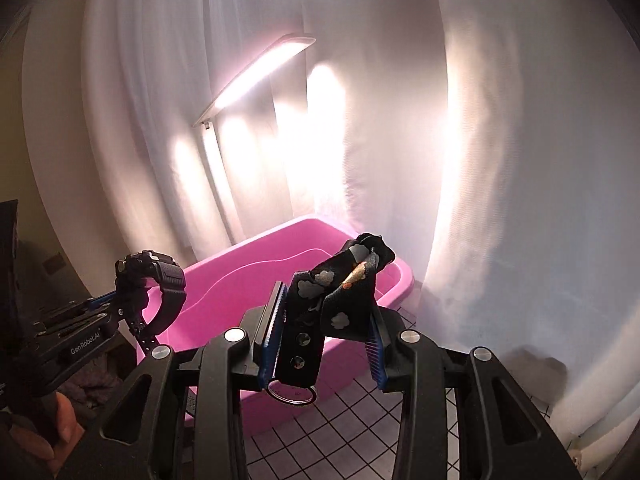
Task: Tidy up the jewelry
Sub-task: 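Lift watch and studded bracelet with both tools and carry over pink tub, then open both tools to drop watch and bracelet into tub, then withdraw both open tools from the tub back over the table, then grasp dark hair tie with left tool while right tool grasps pearl hair clip, then lift hair tie and pearl clip with both tools and carry over tub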
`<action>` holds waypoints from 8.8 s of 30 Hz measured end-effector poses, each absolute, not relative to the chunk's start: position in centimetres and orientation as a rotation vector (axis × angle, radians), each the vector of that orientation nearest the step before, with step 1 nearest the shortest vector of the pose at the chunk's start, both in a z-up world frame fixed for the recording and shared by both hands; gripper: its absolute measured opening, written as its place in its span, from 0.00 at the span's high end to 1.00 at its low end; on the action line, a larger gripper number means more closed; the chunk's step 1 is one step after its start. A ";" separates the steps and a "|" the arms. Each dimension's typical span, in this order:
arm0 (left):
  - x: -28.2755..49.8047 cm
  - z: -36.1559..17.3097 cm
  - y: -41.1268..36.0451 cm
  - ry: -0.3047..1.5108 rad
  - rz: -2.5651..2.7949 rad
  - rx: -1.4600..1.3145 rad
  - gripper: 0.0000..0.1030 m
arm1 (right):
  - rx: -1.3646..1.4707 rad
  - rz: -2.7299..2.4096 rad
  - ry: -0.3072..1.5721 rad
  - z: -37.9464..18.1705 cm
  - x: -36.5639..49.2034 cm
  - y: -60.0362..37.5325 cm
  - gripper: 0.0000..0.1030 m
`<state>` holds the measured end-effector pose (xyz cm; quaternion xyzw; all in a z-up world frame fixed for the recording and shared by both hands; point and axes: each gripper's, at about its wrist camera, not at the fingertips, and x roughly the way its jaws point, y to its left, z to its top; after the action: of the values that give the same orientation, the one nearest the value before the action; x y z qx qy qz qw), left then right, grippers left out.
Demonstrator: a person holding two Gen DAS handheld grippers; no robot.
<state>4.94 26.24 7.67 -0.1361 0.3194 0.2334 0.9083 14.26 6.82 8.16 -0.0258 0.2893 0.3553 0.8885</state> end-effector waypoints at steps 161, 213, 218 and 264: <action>10.3 -16.1 -4.6 0.957 0.399 -0.216 0.06 | -0.418 0.628 0.871 -19.2 19.6 -20.9 0.28; 8.2 -14.6 -3.8 0.929 0.336 -0.225 0.87 | -0.182 0.678 0.917 -16.2 15.3 -21.6 0.93; 7.4 -13.3 -3.7 0.912 0.335 -0.228 0.87 | -0.162 0.680 0.896 -14.4 14.5 -22.0 0.93; 5.1 7.7 20.0 0.562 0.544 -0.230 0.87 | -0.227 0.977 0.542 7.5 17.0 6.1 0.93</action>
<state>5.12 19.96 7.69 -0.1116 0.2731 0.2646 0.9181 17.04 6.14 7.48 -0.1076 0.2564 0.4623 0.8420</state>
